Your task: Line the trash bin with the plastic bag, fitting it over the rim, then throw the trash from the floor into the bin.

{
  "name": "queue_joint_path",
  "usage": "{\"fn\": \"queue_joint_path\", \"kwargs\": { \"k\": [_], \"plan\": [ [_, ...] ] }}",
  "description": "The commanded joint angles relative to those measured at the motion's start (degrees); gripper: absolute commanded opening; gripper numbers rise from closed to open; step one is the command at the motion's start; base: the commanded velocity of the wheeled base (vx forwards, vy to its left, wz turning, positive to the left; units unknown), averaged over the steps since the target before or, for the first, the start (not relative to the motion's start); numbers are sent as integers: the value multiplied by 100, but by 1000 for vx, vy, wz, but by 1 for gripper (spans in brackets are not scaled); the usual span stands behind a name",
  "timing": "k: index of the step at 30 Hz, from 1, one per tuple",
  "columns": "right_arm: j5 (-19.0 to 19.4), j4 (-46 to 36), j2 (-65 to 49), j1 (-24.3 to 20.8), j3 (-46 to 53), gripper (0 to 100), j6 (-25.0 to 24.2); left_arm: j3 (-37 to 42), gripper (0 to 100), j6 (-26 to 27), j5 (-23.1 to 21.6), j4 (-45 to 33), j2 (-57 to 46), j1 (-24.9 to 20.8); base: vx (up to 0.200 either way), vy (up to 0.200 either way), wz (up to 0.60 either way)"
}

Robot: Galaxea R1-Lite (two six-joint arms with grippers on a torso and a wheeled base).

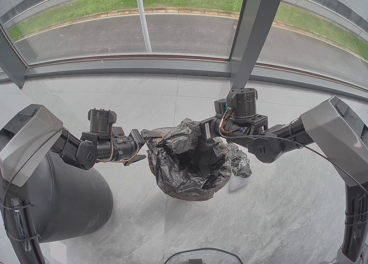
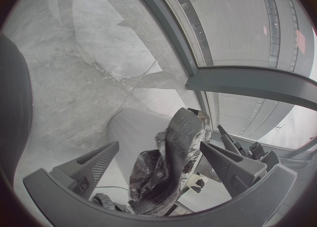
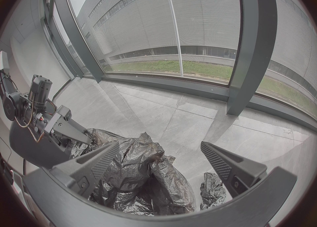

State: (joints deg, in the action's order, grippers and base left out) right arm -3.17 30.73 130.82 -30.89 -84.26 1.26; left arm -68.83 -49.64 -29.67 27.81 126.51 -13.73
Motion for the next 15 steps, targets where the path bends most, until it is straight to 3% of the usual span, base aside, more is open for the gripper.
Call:
{"fn": "queue_joint_path", "kwargs": {
  "k": [1, 8, 15],
  "plan": [
    [1, 3, -4, -5, 6, 100, -3, 159, 100, 7, 58, 5, -57, 37, 0, 0, 0],
    [-17, 12, 14, -5, 24, 100, -11, 1064, 100, 33, 348, 23, -654, 28, 0, 0, 0],
    [-8, 12, 32, -13, 120, 100, -3, 1108, 100, 77, 612, 23, -522, 81, 0, 0, 0]
  ]
}}
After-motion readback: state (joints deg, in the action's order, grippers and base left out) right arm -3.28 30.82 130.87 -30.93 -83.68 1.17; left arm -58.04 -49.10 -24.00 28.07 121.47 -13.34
